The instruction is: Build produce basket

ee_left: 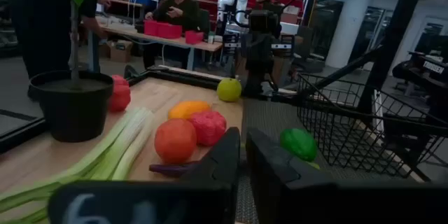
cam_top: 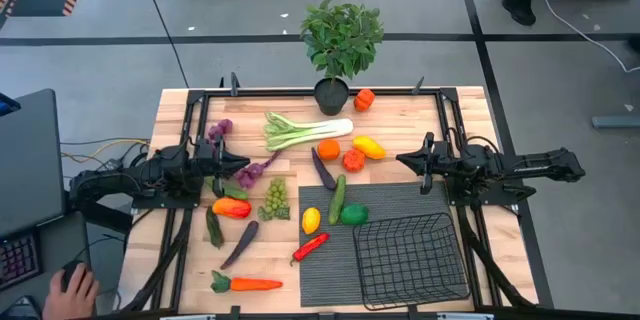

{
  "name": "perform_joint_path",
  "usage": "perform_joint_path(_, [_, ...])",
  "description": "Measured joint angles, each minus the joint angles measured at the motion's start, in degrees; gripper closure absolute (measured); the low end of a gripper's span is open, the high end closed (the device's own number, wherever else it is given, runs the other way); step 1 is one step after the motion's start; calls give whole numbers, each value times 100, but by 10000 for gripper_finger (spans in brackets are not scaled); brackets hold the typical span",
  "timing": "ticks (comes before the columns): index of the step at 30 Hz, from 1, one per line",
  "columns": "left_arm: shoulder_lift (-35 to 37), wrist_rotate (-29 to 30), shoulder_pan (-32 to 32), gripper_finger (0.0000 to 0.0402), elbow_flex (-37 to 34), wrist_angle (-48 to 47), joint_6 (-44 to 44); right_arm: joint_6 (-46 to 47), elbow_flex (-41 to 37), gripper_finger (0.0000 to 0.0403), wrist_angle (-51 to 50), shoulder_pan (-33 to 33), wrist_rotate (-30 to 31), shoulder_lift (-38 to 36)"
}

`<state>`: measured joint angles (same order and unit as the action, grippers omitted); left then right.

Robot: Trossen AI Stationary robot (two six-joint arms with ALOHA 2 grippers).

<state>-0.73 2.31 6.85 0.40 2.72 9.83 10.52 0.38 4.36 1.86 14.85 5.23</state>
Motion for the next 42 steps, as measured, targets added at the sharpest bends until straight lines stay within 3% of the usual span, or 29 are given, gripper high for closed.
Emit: perform_joint_path(42, [0, -2, 0, 376, 0, 0, 0, 0, 0, 386, 1, -2, 0, -1])
